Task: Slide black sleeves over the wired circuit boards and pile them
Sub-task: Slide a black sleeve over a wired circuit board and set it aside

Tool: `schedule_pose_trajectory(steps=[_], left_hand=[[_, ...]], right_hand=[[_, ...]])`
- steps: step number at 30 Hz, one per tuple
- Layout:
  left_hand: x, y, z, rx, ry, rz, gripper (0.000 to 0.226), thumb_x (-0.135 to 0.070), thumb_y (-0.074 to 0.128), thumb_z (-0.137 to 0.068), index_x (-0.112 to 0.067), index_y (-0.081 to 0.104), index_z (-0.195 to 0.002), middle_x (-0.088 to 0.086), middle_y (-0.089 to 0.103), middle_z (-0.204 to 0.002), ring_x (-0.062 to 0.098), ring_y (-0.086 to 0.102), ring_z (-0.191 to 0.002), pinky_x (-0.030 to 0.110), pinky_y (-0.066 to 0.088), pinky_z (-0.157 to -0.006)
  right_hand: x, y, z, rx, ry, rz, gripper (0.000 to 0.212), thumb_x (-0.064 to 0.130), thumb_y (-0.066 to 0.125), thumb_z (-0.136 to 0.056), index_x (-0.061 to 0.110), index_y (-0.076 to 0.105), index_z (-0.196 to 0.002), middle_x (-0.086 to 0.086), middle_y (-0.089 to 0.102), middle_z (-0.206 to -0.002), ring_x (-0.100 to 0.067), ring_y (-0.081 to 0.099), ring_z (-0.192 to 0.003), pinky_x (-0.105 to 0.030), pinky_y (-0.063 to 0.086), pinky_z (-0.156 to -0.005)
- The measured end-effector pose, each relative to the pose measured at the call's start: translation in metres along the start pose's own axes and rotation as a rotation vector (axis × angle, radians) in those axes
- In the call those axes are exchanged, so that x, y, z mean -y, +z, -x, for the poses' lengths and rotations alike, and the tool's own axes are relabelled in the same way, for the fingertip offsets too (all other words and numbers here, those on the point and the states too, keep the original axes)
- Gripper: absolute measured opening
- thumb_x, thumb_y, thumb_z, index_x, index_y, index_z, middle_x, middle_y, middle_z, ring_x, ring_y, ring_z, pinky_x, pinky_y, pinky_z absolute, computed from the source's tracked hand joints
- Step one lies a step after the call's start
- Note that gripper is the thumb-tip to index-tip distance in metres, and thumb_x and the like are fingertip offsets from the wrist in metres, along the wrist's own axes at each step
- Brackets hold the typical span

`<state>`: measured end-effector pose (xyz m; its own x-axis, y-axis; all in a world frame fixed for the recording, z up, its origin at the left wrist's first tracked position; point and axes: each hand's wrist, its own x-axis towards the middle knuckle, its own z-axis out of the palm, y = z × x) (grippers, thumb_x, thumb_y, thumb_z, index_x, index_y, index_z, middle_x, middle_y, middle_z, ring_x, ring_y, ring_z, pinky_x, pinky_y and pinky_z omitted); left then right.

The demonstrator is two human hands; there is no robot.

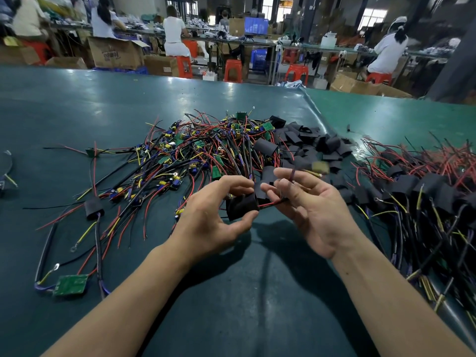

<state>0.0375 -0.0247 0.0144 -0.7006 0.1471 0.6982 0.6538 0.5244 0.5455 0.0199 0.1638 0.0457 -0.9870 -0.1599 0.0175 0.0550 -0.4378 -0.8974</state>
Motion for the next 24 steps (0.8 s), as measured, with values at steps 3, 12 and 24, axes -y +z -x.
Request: schedule_pose_trajectory(steps=[3,12,24], left_hand=[[0.0018,0.0015,0.0006,0.010,-0.003,-0.014,0.045,-0.018,0.080,-0.075,-0.016,0.062,-0.116,-0.006,0.070,-0.105,0.011,0.067,-0.100,0.038,0.053,-0.086],[0.0035,-0.0012,0.0008,0.041,0.012,-0.136,0.041,-0.022,0.076,-0.078,-0.015,0.065,-0.116,-0.002,0.070,-0.107,0.021,0.066,-0.098,0.044,0.053,-0.084],[-0.0007,0.0015,0.0008,-0.024,0.059,-0.006,0.036,-0.014,0.077,-0.081,-0.011,0.065,-0.115,-0.002,0.069,-0.107,0.018,0.066,-0.097,0.040,0.053,-0.084]], right_hand=[[0.0008,-0.0022,-0.0002,-0.035,-0.056,0.164,0.021,0.023,0.080,-0.065,0.012,0.079,-0.084,-0.013,0.075,-0.086,-0.021,0.067,-0.081,-0.029,0.055,-0.078],[0.0029,-0.0049,-0.0004,-0.118,-0.024,0.202,0.006,0.004,0.067,-0.087,0.005,0.071,-0.091,-0.012,0.074,-0.084,-0.013,0.059,-0.054,-0.020,0.048,-0.047],[-0.0017,0.0020,0.0032,0.035,0.055,0.066,0.010,0.003,0.072,-0.066,0.007,0.073,-0.075,-0.012,0.073,-0.077,-0.020,0.071,-0.063,-0.020,0.056,-0.057]])
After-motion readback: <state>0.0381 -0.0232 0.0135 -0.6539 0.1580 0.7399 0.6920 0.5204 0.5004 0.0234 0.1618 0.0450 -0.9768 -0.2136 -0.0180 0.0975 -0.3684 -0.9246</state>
